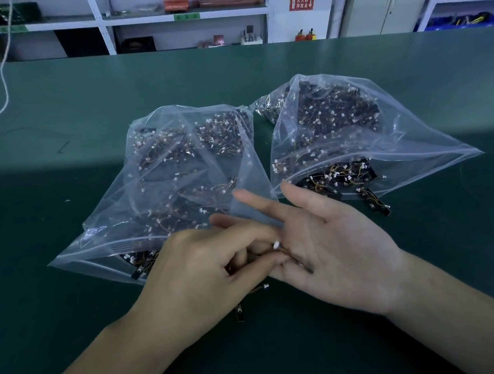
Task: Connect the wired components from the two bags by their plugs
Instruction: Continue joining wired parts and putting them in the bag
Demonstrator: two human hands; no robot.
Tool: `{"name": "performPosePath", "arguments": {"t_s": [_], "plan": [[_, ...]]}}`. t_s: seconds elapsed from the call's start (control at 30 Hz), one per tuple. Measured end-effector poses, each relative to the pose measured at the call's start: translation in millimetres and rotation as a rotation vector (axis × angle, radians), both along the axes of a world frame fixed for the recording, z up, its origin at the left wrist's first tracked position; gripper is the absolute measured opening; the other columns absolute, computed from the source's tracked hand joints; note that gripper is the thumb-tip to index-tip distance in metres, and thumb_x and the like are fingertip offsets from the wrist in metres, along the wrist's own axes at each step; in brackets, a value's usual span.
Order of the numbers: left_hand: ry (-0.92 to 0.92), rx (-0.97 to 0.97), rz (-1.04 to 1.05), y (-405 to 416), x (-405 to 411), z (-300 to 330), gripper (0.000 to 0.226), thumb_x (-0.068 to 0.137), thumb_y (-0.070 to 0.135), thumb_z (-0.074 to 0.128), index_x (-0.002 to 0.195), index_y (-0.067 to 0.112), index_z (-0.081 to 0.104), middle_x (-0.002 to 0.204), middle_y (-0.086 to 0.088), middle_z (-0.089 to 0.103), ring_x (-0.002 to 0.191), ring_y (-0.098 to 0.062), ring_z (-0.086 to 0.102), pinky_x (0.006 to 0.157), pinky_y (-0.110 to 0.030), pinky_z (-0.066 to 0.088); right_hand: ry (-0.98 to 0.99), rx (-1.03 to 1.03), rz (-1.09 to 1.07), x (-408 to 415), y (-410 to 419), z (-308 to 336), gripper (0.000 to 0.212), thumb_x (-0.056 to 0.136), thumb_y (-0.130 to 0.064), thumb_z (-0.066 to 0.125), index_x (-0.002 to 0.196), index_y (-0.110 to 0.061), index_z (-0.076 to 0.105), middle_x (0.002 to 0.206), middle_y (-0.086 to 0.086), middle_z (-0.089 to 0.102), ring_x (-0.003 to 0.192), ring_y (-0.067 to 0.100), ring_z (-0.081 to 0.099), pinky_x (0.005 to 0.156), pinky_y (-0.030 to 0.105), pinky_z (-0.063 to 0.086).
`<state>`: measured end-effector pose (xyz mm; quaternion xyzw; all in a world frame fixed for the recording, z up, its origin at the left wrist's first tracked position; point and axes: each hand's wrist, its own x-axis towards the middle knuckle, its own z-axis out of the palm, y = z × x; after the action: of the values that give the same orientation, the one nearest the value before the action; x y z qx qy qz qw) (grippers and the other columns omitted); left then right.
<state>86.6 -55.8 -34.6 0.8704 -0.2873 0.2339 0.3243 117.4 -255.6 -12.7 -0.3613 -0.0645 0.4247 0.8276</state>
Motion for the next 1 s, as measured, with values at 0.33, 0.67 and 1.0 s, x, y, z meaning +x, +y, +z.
{"name": "performPosePath", "arguments": {"t_s": [0.33,0.67,1.0], "plan": [[0.001,-0.266,0.08,-2,-3,8,0.015,0.099,0.034,0.07,0.092,0.021,0.068,0.057,0.011,0.053,0.047,-0.007,0.048,0.053,-0.013,0.037,-0.437,-0.11,-0.317,4,-2,2,0.037,0.101,-0.04,0.059,0.118,-0.012,0.076,0.114,0.019,0.071,0.103,0.027,0.075,0.091,0.037,0.061],[0.03,-0.218,0.09,-1,-4,11,0.014,0.097,0.029,0.066,0.088,0.019,0.067,0.058,0.012,0.055,0.048,-0.007,0.05,0.052,-0.013,0.037,-0.816,-0.333,-0.461,-3,-2,-6,0.019,0.095,-0.017,0.07,0.107,-0.003,0.074,0.089,0.015,0.078,0.078,0.03,0.078,0.069,0.036,0.066],[0.134,-0.428,0.034,0,-5,14,0.01,0.099,0.036,0.068,0.094,0.027,0.07,0.064,0.002,0.06,0.045,-0.017,0.057,0.044,-0.032,0.044,-0.898,-0.375,-0.513,-2,-4,-9,0.016,0.09,-0.024,0.075,0.094,-0.009,0.077,0.087,0.011,0.075,0.075,0.03,0.077,0.06,0.04,0.063]]}}
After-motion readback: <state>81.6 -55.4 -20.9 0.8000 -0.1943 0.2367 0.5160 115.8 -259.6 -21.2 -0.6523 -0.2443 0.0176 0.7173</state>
